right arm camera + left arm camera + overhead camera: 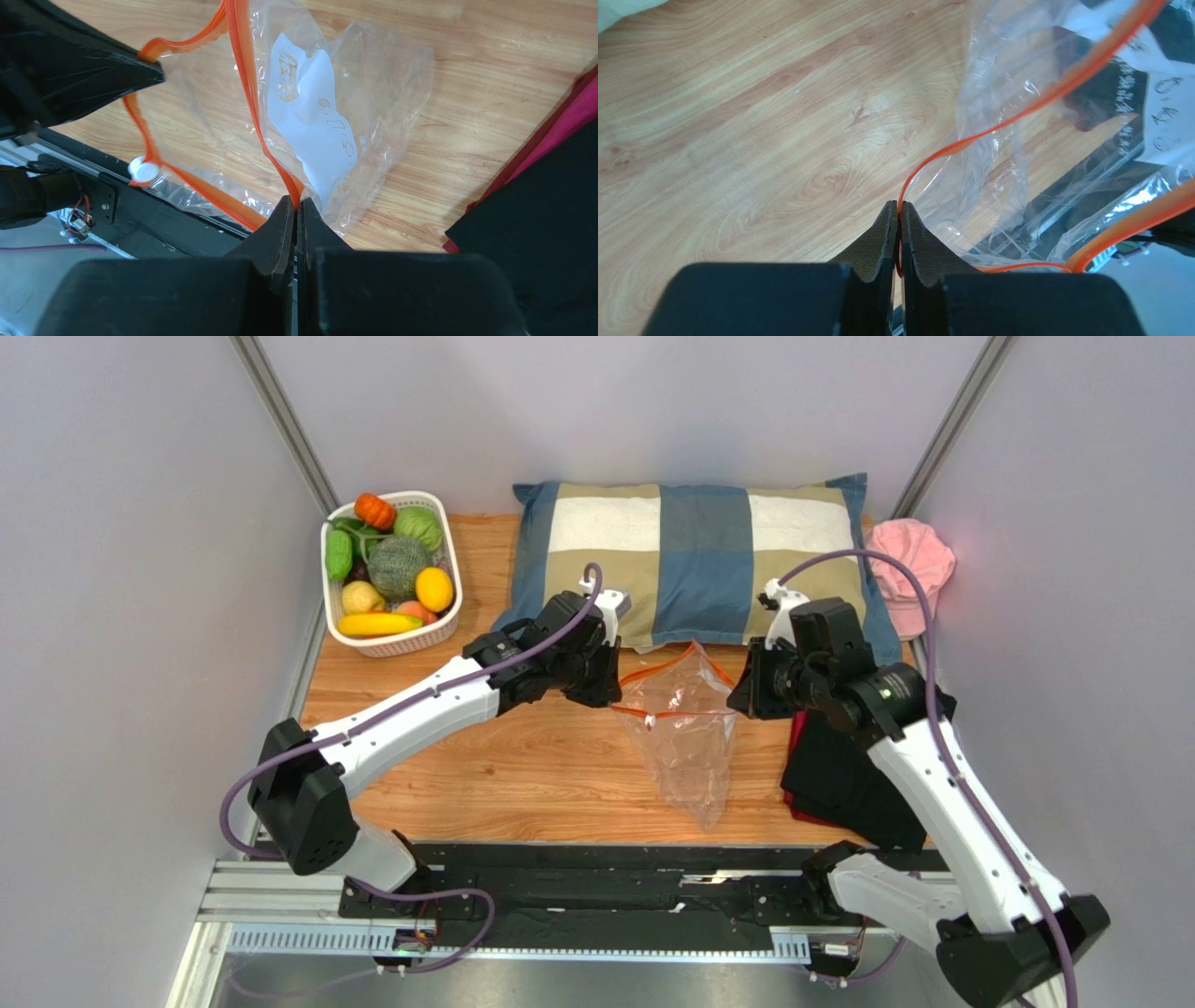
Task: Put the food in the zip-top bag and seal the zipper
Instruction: Open the zipper of the food storage bag at the center of the board.
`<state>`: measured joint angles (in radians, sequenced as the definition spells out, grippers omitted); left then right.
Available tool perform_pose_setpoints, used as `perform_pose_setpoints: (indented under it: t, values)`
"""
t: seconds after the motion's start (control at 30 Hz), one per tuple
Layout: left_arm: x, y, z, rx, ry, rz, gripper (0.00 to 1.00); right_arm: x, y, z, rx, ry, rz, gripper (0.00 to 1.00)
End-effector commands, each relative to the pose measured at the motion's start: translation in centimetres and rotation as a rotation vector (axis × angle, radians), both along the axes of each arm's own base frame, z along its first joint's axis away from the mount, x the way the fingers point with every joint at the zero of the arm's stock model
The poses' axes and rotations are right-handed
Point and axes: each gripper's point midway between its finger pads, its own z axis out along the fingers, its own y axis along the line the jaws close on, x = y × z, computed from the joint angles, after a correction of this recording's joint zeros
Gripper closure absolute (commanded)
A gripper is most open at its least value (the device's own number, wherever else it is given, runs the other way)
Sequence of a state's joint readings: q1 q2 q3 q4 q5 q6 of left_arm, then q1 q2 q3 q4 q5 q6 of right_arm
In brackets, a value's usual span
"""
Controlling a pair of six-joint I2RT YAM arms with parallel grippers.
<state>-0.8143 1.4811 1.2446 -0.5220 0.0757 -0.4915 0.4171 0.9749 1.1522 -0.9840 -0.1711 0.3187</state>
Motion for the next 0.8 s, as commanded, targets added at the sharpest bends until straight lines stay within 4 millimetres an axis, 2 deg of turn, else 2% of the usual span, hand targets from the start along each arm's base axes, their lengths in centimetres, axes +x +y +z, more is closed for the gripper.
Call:
perform_pose_setpoints:
  t: [0.0,0.03,0.13,0.17,0.23,0.37,0.4,0.57,0.77]
  values:
    - [0.6,0.5,0.8,0.006,-0.071,-0.042,0.86,2.6,0.7,-1.3,-0.02,0.001,0.002,1.0]
    - [0.5,0.8,1.0,0.007,-0.079,-0.04,0.84,2.5,1.0,-1.5,-0.008,0.012,0.013,1.0]
    - [0.2,1.0,1.7,-0.01,-0.104,-0.057,0.68,2.5,1.9,-1.6,0.013,0.013,0.04,1.0]
    - [0.2,1.0,2.0,-0.015,-0.11,-0.057,0.58,2.3,2.1,-1.6,0.018,0.016,0.048,1.0]
    - [0.2,0.9,2.6,-0.029,-0.12,-0.059,0.47,2.2,2.4,-1.7,0.024,0.013,0.057,1.0]
    - [0.6,-0.1,3.4,-0.059,-0.117,-0.067,0.34,1.7,3.1,-1.5,0.046,0.012,0.08,1.0]
    - [0.8,-0.5,4.1,-0.075,-0.12,-0.072,0.33,1.7,3.2,-1.4,0.05,0.01,0.083,1.0]
    - [1.5,-1.3,3.9,-0.054,-0.107,-0.081,0.3,1.7,3.5,-1.1,0.057,0.005,0.091,1.0]
    - [0.2,-2.0,4.6,-0.091,-0.118,-0.187,0.33,1.8,4.4,-1.1,0.092,0.007,0.117,1.0]
